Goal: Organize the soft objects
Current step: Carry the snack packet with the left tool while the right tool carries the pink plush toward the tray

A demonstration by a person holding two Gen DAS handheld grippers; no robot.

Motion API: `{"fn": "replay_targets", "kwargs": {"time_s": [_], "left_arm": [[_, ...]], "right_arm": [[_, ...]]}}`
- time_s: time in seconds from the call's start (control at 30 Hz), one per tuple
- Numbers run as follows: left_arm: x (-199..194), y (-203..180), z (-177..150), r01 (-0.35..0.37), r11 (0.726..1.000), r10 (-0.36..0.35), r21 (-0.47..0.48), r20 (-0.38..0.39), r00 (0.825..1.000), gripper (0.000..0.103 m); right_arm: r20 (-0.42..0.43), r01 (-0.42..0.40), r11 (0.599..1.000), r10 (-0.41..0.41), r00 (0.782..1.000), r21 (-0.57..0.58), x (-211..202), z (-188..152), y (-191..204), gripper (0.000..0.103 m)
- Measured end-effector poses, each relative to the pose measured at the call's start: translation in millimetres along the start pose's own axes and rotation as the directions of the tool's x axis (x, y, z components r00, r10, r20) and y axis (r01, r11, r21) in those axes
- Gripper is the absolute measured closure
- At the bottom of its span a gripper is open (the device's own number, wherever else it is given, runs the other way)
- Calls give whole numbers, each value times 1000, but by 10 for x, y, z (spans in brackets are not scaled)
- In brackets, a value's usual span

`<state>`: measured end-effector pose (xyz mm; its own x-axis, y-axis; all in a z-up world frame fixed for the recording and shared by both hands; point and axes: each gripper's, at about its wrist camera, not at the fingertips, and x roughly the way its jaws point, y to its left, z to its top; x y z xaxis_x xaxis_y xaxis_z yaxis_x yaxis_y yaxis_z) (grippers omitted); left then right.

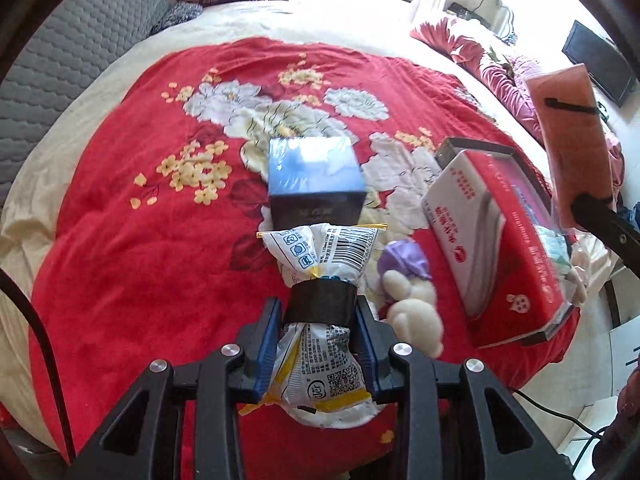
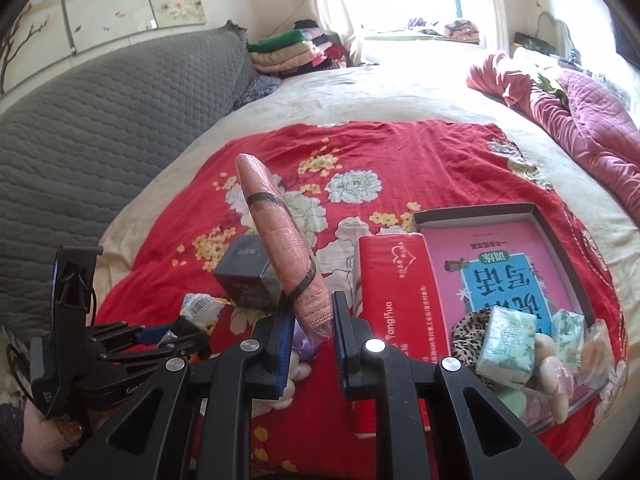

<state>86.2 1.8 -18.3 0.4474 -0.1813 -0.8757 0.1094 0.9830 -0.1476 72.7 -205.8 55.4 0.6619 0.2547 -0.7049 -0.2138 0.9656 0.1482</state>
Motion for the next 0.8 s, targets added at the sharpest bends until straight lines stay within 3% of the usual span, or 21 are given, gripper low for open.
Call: {"fn": "replay_targets", "kwargs": {"time_s": [0.4, 0.8], "left_arm": [[-390, -431, 134, 26, 996, -32, 80, 71, 997, 67], [-367, -1496, 334, 92, 962, -111, 258, 58, 992, 67]], "right_arm": [[66, 49, 993, -56, 996, 111, -454, -18, -421, 85], [79, 214, 926, -250, 965, 311, -1049, -236, -1440, 85]]}}
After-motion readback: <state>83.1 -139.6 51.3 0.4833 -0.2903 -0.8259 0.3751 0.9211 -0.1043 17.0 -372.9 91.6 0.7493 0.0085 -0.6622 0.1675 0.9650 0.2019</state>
